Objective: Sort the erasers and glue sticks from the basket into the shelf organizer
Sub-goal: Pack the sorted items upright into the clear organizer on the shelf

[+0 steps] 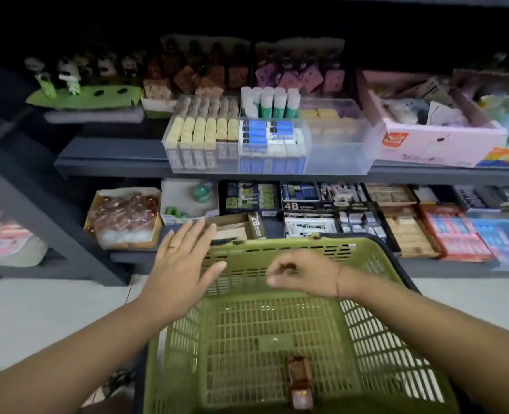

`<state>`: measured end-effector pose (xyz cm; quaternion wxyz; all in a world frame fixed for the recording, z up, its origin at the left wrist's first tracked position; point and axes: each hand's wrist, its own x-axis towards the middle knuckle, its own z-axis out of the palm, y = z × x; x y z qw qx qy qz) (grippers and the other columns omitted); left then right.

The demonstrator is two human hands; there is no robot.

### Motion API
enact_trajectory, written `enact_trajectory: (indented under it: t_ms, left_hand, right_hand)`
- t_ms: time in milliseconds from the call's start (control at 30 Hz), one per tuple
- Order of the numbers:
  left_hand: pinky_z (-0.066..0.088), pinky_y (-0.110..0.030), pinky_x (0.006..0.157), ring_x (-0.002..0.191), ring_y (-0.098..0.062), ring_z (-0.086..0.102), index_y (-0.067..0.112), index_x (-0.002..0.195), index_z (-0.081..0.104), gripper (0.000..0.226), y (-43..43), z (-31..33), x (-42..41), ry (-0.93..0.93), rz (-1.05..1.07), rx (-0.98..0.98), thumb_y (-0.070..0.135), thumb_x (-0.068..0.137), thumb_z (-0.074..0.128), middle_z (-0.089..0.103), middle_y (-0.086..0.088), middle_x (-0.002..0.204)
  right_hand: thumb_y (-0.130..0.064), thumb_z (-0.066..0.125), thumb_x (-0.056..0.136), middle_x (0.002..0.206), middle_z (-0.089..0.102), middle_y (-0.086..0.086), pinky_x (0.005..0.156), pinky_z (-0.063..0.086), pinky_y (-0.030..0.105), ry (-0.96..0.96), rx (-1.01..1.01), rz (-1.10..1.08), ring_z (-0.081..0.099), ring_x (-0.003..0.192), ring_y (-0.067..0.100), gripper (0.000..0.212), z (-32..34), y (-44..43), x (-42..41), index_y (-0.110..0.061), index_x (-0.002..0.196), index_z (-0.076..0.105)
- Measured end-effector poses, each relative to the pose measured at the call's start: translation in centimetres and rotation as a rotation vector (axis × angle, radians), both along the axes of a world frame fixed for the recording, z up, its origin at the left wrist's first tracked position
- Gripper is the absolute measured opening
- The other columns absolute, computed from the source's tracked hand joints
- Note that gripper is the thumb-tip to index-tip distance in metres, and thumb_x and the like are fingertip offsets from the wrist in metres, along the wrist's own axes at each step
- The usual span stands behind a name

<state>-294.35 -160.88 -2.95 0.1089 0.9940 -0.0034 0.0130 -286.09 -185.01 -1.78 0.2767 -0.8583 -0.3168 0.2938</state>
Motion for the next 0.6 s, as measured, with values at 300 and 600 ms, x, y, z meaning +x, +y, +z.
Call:
enact_trajectory:
  t_ms: [300,600]
  left_hand:
    - [0.045,-0.041,0.092,0.129,-0.029,0.046,0.026,0.155,0.0,0.072,2.0,-5.1,-3.6,0.105,0.357,-0.251,0.051,0.098,0.036,0.007,0.0,0.162]
    - [0.041,-0.035,0.073,0.113,-0.03,0.056,0.026,0.155,0.002,0.068,2.1,-5.9,-3.3,0.052,0.374,-0.255,0.047,0.099,0.035,0.021,-0.005,0.156]
  right_hand:
    - [-0.068,0.056,0.079,0.159,0.013,0.0,0.114,0.02,0.053,0.415,-0.705,0.151,0.019,0.143,0.03,0.074,-16.4,-3.1,-6.8,-0.042,0.142,0.03]
    - [-0.043,0.071,0.081,0.147,0.026,-0.002,0.084,0.048,0.022,0.631,-0.535,0.092,0.041,0.125,0.02,0.057,-17.5,-4.0,-5.9,-0.035,0.132,0.048]
